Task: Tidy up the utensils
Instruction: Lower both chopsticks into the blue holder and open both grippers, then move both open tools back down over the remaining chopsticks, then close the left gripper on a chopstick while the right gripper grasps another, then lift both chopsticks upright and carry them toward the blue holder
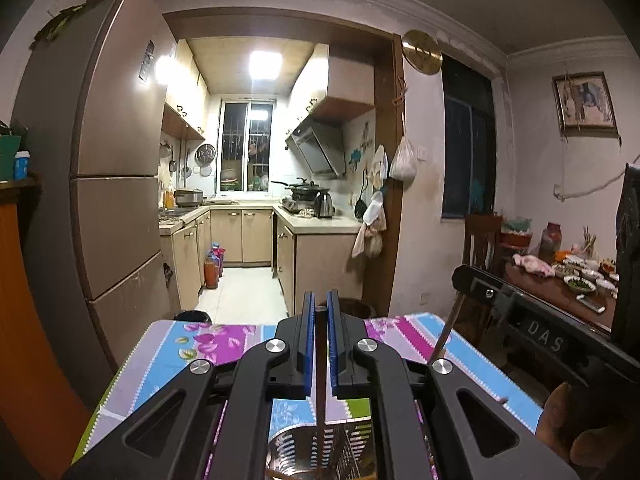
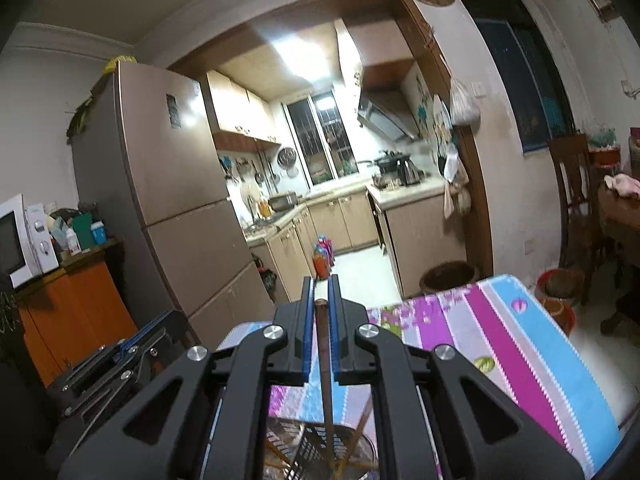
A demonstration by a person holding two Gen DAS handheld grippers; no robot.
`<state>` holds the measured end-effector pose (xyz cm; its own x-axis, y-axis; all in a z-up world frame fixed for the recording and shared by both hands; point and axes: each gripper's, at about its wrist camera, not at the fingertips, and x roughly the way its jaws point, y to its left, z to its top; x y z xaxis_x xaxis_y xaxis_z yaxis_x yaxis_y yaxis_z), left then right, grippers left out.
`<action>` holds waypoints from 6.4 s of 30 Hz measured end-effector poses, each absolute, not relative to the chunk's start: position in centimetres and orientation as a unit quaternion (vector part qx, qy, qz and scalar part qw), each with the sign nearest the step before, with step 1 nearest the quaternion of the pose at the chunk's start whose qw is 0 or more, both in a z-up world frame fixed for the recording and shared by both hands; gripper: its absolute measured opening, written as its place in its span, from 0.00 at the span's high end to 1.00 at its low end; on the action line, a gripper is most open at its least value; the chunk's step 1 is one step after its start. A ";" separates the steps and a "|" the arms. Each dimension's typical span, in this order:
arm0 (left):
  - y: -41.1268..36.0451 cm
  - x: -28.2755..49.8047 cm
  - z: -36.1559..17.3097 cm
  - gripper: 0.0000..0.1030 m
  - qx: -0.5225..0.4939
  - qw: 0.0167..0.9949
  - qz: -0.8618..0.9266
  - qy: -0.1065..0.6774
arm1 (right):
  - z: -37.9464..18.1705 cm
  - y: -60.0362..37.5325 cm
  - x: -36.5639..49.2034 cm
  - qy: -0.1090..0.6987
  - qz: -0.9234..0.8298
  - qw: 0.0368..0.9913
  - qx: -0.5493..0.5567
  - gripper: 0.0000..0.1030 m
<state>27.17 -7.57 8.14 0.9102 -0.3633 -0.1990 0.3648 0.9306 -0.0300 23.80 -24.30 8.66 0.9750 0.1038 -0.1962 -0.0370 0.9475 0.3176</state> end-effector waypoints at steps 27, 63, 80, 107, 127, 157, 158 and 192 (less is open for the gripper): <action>4.8 12.1 15.3 0.73 -0.009 0.993 -0.115 -0.034 | 13.9 -31.4 10.4 0.018 -0.014 0.993 0.119 0.78; 12.6 -5.2 -12.9 0.59 0.127 0.966 -0.030 0.223 | -10.3 -27.7 -9.3 0.269 -0.070 0.959 0.050 0.51; 10.4 -8.4 -17.1 0.59 0.146 0.969 -0.025 0.197 | -15.0 -18.9 -8.2 0.267 -0.032 0.963 -0.024 0.81; 12.2 -5.6 -18.1 0.89 0.091 0.970 -0.098 0.204 | -15.5 -19.4 -7.3 0.266 -0.070 0.961 -0.001 0.94; 12.6 -5.4 -18.1 0.90 0.071 0.971 -0.103 0.202 | -15.9 -19.4 -7.8 0.249 -0.087 0.965 0.005 0.94; 10.5 -3.9 -12.7 0.92 0.079 0.960 -0.009 0.268 | -12.0 -19.9 -8.7 0.197 -0.070 0.978 0.005 0.95; 10.5 -3.7 -12.4 0.92 0.077 0.960 -0.003 0.269 | -11.8 -19.9 -8.7 0.194 -0.068 0.979 0.006 0.95; 9.4 0.4 -8.7 0.92 0.099 0.952 0.051 0.286 | -5.6 -20.9 -6.7 0.128 -0.036 0.991 0.002 0.95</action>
<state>0.41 9.40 -8.72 0.8316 0.1537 -0.5338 -0.0403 0.9751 0.2180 -6.74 -20.91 -5.62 0.9647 -0.0713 -0.2537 0.0724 0.9974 -0.0048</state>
